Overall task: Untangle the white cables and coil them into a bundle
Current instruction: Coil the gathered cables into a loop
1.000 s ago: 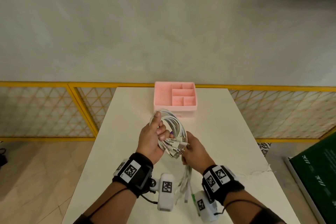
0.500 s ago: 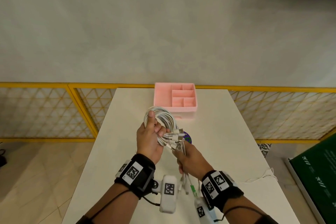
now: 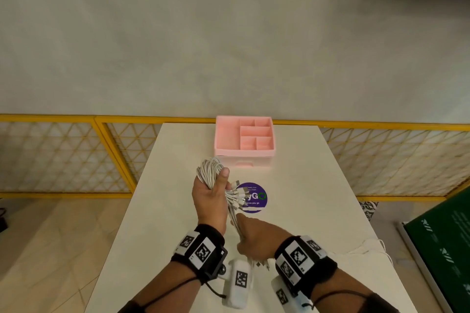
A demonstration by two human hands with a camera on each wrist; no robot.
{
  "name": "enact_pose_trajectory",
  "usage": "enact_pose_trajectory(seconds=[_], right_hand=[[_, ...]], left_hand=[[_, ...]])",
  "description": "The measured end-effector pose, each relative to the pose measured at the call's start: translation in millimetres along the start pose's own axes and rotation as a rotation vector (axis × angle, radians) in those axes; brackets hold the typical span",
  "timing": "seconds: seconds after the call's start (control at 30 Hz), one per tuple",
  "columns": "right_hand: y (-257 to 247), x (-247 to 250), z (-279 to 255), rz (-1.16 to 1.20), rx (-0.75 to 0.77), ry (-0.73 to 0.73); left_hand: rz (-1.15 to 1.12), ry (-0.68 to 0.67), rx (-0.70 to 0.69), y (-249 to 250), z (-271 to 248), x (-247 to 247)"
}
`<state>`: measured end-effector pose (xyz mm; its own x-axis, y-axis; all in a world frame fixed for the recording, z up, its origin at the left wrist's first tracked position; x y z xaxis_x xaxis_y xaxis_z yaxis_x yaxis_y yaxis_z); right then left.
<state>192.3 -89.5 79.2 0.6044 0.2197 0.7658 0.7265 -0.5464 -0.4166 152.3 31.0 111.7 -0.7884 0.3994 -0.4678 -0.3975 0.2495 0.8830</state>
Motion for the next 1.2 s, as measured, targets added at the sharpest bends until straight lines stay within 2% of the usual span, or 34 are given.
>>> enact_pose_trajectory(seconds=[0.13, 0.2, 0.37, 0.47, 0.6, 0.73, 0.9, 1.1, 1.2], right_hand=[[-3, 20, -7, 0.039, -0.023, -0.087], [-2, 28, -7, 0.182, -0.034, -0.112], [3, 40, -8, 0.669, -0.167, -0.044], [1, 43, -11, 0.884, -0.223, -0.095], [-1, 45, -9, 1.034, -0.273, -0.127], [-6, 46, -10, 1.197, -0.273, -0.245], [-3, 53, -10, 1.204, -0.288, -0.27], [1, 54, -8, 1.177, -0.324, -0.285], [2, 55, -8, 1.168, -0.338, -0.276]], left_hand=[[0.119, -0.042, -0.07, -5, -7, 3], [0.141, -0.07, -0.083, -7, -8, 2], [0.213, -0.183, -0.079, -13, -7, 1], [0.254, -0.268, -0.069, -16, -10, -3], [0.245, -0.299, -0.073, -15, -7, -7], [0.258, -0.35, -0.091, -8, -9, -10], [0.377, -0.572, -0.094, -3, -21, -12], [0.581, -0.903, -0.018, -5, -37, -11], [0.694, -1.005, -0.002, -6, -39, -6]])
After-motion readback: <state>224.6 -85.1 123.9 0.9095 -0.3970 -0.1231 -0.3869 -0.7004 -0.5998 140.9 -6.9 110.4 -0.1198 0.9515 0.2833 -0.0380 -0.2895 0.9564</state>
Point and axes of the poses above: each hand's wrist, its own z-axis towards the middle knuckle, its own x-axis out of the back of the hand, y = z × x, the point moved 6 cm from there along z, towards the middle knuckle, and after that the axes turned 3 degrees about -z, right-handed, at the moved point
